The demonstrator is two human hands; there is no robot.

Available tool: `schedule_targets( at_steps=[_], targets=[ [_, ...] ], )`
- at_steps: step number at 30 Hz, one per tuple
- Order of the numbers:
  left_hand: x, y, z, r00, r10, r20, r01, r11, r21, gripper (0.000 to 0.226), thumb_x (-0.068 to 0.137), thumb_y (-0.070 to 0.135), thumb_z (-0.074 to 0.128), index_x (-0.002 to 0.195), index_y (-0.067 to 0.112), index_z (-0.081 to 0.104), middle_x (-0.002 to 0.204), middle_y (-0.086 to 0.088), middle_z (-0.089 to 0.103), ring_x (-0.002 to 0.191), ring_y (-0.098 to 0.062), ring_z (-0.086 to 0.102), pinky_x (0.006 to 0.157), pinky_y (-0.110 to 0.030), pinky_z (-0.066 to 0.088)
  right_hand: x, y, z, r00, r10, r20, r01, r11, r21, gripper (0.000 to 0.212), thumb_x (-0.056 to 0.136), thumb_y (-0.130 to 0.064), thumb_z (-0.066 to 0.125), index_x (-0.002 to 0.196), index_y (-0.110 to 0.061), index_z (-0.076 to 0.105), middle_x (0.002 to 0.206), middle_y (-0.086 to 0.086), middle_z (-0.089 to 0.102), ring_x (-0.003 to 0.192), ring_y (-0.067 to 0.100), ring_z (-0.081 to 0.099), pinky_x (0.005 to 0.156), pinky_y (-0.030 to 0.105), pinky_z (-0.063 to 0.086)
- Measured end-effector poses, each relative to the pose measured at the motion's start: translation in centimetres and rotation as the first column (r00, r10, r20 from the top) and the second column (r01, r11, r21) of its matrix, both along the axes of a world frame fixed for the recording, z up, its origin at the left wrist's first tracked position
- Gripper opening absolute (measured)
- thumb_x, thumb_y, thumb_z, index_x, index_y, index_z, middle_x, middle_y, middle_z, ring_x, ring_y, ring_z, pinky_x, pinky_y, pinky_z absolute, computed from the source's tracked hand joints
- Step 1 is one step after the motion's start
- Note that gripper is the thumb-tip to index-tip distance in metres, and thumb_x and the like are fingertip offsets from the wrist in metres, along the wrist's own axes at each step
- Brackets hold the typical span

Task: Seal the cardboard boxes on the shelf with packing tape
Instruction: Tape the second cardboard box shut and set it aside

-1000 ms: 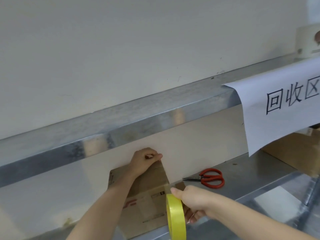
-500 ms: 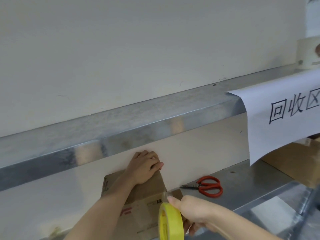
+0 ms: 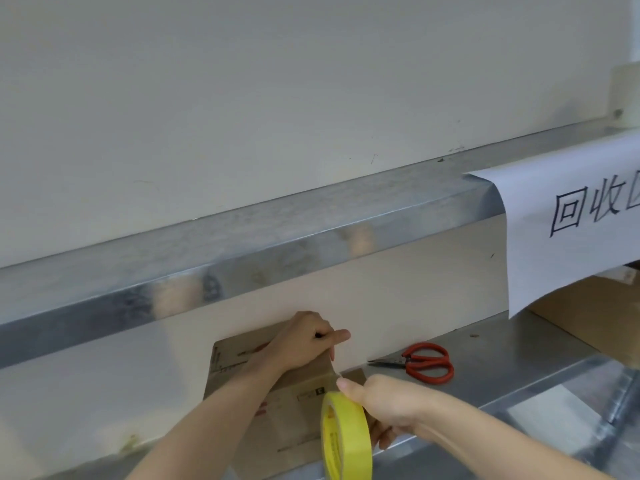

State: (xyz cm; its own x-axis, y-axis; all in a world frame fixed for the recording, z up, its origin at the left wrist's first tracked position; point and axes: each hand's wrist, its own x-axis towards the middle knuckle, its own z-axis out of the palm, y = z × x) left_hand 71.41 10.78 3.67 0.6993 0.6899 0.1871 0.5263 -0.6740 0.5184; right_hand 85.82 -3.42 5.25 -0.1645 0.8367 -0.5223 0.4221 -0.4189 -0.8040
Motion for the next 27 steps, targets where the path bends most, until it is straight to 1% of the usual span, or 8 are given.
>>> schedule_targets(
  at_steps=[7,11,13,17,19,22,25,27],
  targets=[
    [-0.1,0.4,-0.3,0.989,0.081,-0.123,-0.064,0.988,0.138,0.048,0.092,0.054,0.047,0.062,0.027,0.073,0.061,0.013,0.062,0.078,0.000,0.055,0.103,-0.022,0.027,-0.3,0.1,-1.0,0.999,-0.015,0.031,0.015,1.000,-0.002,0.052,0.101,-0.054,0.027,0.088,-0.010,0.052,0.066,0.002,0.054,0.054,0.011,0.054,0.049,0.020,0.042],
    [-0.1,-0.2,-0.1,0.994,0.062,-0.086,-0.051,0.991,0.120,0.046,0.091,0.051,0.055,0.064,0.020,0.076,0.066,0.003,0.070,0.071,-0.001,0.057,0.085,-0.019,0.040,-0.4,-0.3,-1.4,0.993,-0.029,0.114,0.022,0.998,0.059,0.054,0.101,-0.056,0.024,0.069,-0.017,0.044,0.041,-0.008,0.048,0.036,0.004,0.047,0.044,0.019,0.038],
    [0.0,-0.6,0.0,0.994,0.082,-0.073,-0.073,0.990,0.119,0.049,0.091,0.052,0.053,0.064,0.018,0.077,0.066,-0.001,0.071,0.069,-0.001,0.057,0.080,-0.019,0.041,-0.6,-0.2,-1.7,0.987,-0.025,0.159,0.013,0.997,0.075,0.052,0.100,-0.057,0.023,0.068,-0.019,0.039,0.047,-0.005,0.050,0.043,0.006,0.049,0.045,0.019,0.038],
    [-0.2,-0.6,0.1,0.993,0.103,-0.056,-0.094,0.984,0.149,0.055,0.090,0.060,0.048,0.065,0.020,0.076,0.073,0.007,0.074,0.077,0.001,0.064,0.088,-0.019,0.043,-0.8,0.0,-1.9,0.980,-0.026,0.195,0.006,0.995,0.100,0.051,0.100,-0.056,0.021,0.069,-0.019,0.039,0.063,0.001,0.050,0.054,0.012,0.049,0.049,0.021,0.039],
    [-0.4,-0.9,0.5,0.996,0.081,-0.034,-0.075,0.985,0.157,0.047,0.092,0.055,0.049,0.073,0.023,0.077,0.086,0.012,0.075,0.090,0.003,0.064,0.092,-0.016,0.037,-0.6,0.2,-2.2,0.983,-0.046,0.178,0.024,0.992,0.125,0.051,0.100,-0.056,0.024,0.071,-0.018,0.042,0.065,0.000,0.049,0.057,0.012,0.049,0.052,0.022,0.041],
    [-0.9,-1.9,1.4,0.997,0.075,-0.003,-0.074,0.992,0.100,0.038,0.097,0.042,0.049,0.081,0.022,0.077,0.098,0.016,0.072,0.105,0.002,0.059,0.095,-0.007,0.021,0.0,0.9,-2.4,0.992,-0.081,0.097,0.065,0.985,0.159,0.044,0.097,-0.060,0.031,0.072,-0.025,0.039,0.071,-0.009,0.042,0.071,0.009,0.048,0.075,0.025,0.043],
    [-1.2,-2.8,1.2,0.997,0.079,0.023,-0.080,0.996,0.048,0.051,0.088,0.059,0.042,0.072,0.024,0.076,0.091,0.020,0.072,0.096,-0.002,0.061,0.096,-0.020,0.035,-0.1,1.2,-2.1,0.992,-0.067,0.106,0.049,0.985,0.163,0.047,0.094,-0.063,0.036,0.083,-0.020,0.051,0.079,-0.007,0.044,0.078,0.011,0.049,0.082,0.027,0.041],
    [-1.2,-2.9,0.4,0.997,0.080,-0.004,-0.080,0.995,0.067,0.056,0.085,0.064,0.041,0.072,0.022,0.076,0.084,0.020,0.072,0.091,-0.004,0.059,0.093,-0.028,0.043,-0.3,1.4,-2.3,0.989,-0.028,0.147,0.007,0.990,0.141,0.050,0.091,-0.069,0.035,0.088,-0.021,0.052,0.078,-0.006,0.044,0.079,0.014,0.050,0.077,0.027,0.043]
  ],
)
